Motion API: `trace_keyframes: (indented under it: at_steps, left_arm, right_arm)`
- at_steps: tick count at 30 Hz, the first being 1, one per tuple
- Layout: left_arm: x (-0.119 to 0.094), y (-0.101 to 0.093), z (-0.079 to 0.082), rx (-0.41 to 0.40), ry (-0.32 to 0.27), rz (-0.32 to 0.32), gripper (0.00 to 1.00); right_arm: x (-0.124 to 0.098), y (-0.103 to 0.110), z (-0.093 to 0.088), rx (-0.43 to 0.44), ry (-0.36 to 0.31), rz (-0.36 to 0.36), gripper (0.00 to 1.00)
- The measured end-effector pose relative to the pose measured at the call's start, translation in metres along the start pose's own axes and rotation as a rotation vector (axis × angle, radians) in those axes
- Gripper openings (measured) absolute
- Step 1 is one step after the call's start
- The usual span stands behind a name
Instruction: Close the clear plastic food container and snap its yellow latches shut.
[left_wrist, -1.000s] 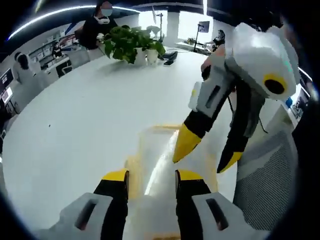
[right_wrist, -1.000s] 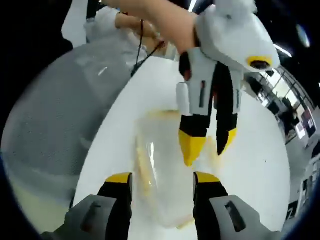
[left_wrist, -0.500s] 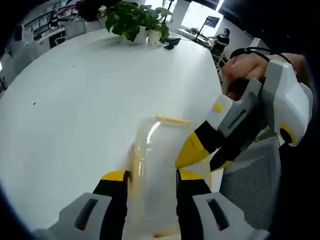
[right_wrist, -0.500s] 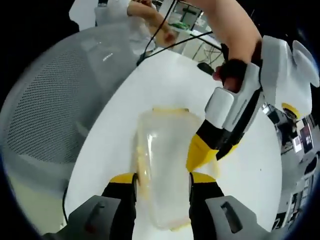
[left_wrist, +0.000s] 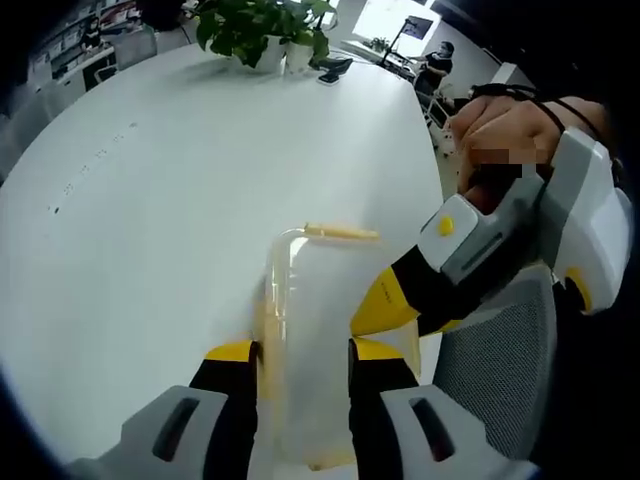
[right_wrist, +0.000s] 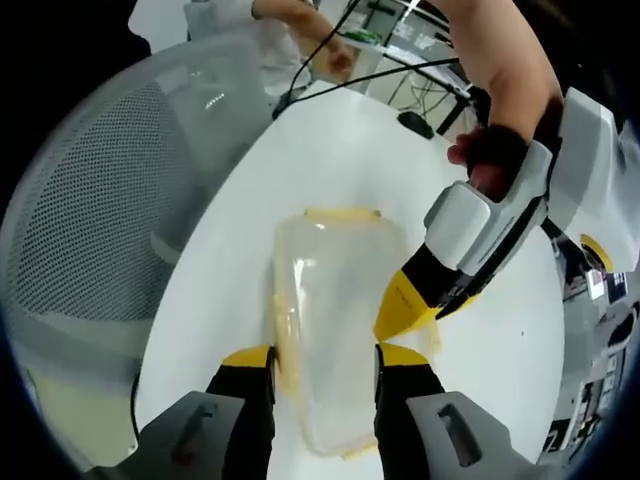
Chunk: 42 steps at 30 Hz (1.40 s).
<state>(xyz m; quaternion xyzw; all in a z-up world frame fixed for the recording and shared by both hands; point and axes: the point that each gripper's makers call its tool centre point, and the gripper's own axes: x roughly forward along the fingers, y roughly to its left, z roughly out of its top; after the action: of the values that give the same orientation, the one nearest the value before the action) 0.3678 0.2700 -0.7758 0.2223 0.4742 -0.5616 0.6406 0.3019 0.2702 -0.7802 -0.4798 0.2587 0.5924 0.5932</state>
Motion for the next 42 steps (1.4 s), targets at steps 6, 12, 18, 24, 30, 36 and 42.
trace_keyframes:
  at_steps: [6, 12, 18, 24, 30, 36, 42]
  left_arm:
    - [-0.001, -0.001, -0.003, 0.012, 0.028, 0.007, 0.31]
    - [0.000, 0.000, -0.005, 0.013, 0.038, 0.008, 0.30]
    - [-0.003, -0.004, -0.002, 0.004, 0.023, -0.064, 0.29]
    - [-0.002, -0.002, -0.003, 0.009, 0.027, -0.072, 0.32]
    - [-0.005, 0.002, 0.001, 0.086, 0.003, -0.029, 0.33]
    - [-0.006, 0.002, 0.006, 0.248, -0.002, 0.027, 0.33]
    - [-0.008, 0.005, 0.005, 0.247, -0.029, 0.061, 0.33]
  right_arm:
    - [0.005, -0.003, 0.007, -0.037, 0.006, -0.066, 0.35]
    - [0.007, -0.002, 0.005, -0.063, 0.008, -0.109, 0.35]
    - [0.005, 0.000, 0.002, -0.074, -0.003, -0.125, 0.35]
    - [0.006, 0.000, 0.001, -0.068, 0.000, -0.128, 0.36]
    - [0.007, -0.005, 0.003, -0.038, 0.025, -0.151, 0.37]
    - [0.008, -0.010, 0.005, 0.056, 0.063, -0.163, 0.37]
    - [0.011, -0.013, 0.008, 0.125, 0.091, -0.179, 0.38]
